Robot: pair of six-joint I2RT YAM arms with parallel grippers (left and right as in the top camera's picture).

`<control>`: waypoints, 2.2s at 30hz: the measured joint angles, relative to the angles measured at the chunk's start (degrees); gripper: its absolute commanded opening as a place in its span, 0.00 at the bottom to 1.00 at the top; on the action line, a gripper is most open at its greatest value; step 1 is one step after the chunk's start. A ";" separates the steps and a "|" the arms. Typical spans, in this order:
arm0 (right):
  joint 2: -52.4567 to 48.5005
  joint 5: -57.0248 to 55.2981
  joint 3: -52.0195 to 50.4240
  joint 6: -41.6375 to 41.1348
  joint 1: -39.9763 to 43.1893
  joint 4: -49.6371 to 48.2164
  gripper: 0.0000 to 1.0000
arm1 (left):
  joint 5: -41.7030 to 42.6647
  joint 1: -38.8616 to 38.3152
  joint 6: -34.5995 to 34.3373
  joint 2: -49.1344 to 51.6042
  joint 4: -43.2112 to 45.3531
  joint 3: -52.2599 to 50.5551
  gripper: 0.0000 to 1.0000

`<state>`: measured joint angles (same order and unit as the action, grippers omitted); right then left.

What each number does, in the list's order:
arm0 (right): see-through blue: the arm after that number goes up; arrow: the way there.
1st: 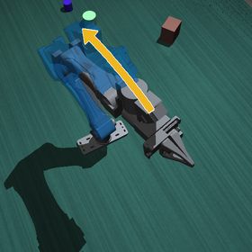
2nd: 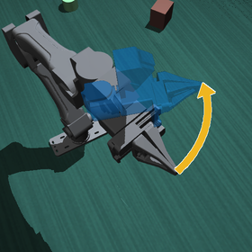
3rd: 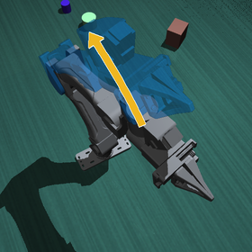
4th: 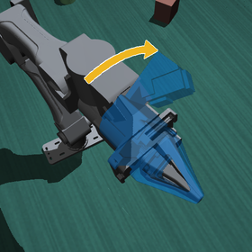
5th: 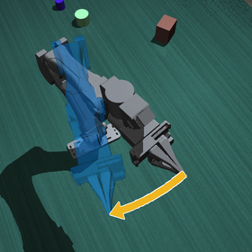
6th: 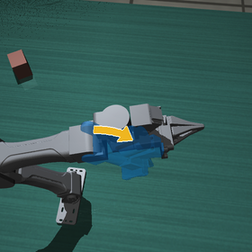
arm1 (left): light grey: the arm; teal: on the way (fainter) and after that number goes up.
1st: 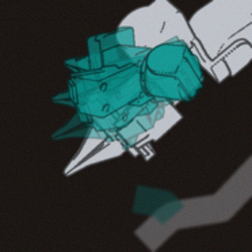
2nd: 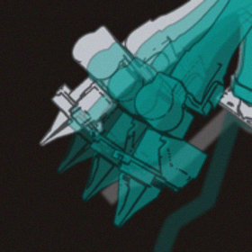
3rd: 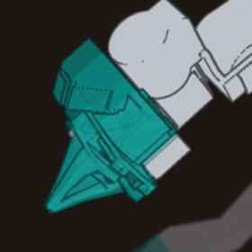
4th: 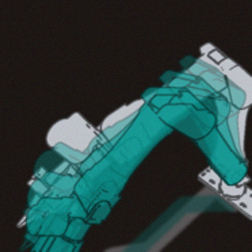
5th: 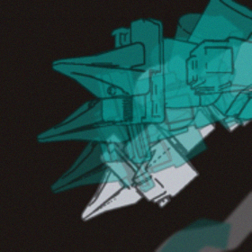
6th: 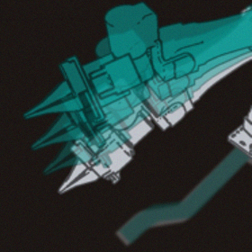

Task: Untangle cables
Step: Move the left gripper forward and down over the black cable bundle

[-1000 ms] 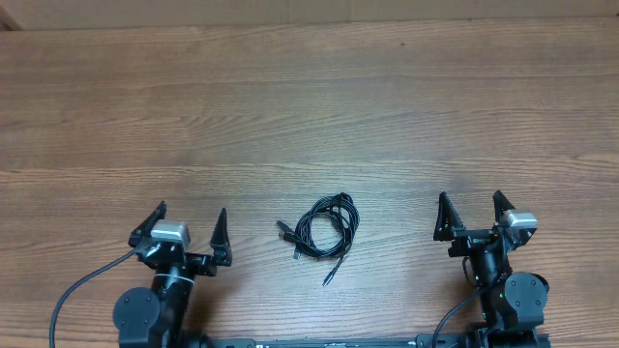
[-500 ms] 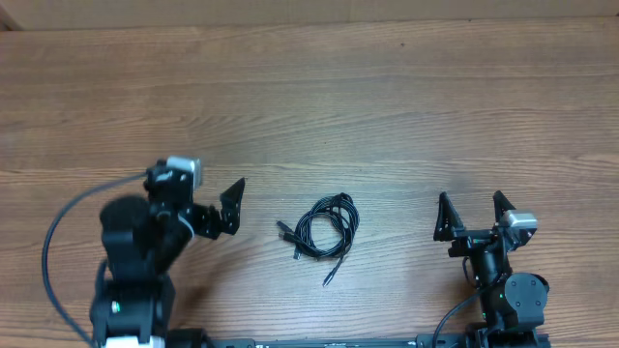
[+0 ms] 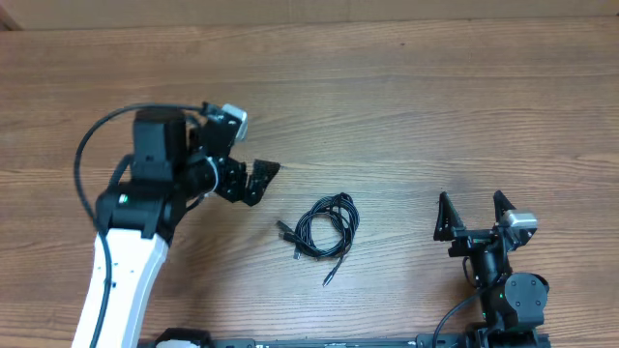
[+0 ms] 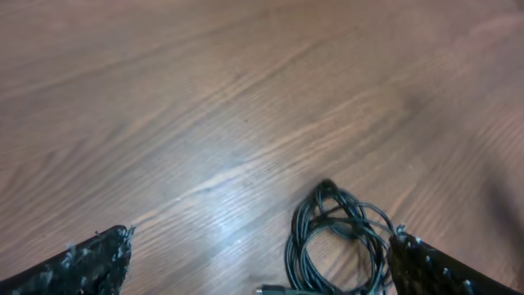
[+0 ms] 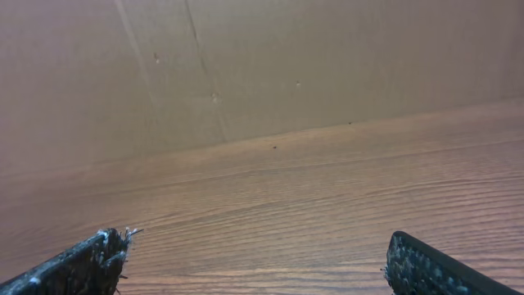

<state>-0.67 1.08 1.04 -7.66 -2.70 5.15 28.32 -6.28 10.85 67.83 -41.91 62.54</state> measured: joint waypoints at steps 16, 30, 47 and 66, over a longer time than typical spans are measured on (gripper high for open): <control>0.00 0.00 0.00 0.02 0.00 0.00 1.00 | -1.18 -6.14 3.32 11.45 -4.44 1.95 1.00; 0.00 0.00 0.00 0.02 0.00 -0.02 1.00 | -8.94 -13.62 4.39 20.87 -4.63 2.01 1.00; 0.00 0.00 0.00 0.02 0.00 0.02 1.00 | -12.50 -18.73 4.46 31.23 -4.81 2.03 1.00; 0.00 -0.02 0.00 0.02 0.00 -0.04 1.00 | -14.01 -19.78 6.10 32.59 -5.22 2.05 1.00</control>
<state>-0.67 1.06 1.04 -7.64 -2.70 5.10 14.31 -26.06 16.95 100.42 -47.13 64.60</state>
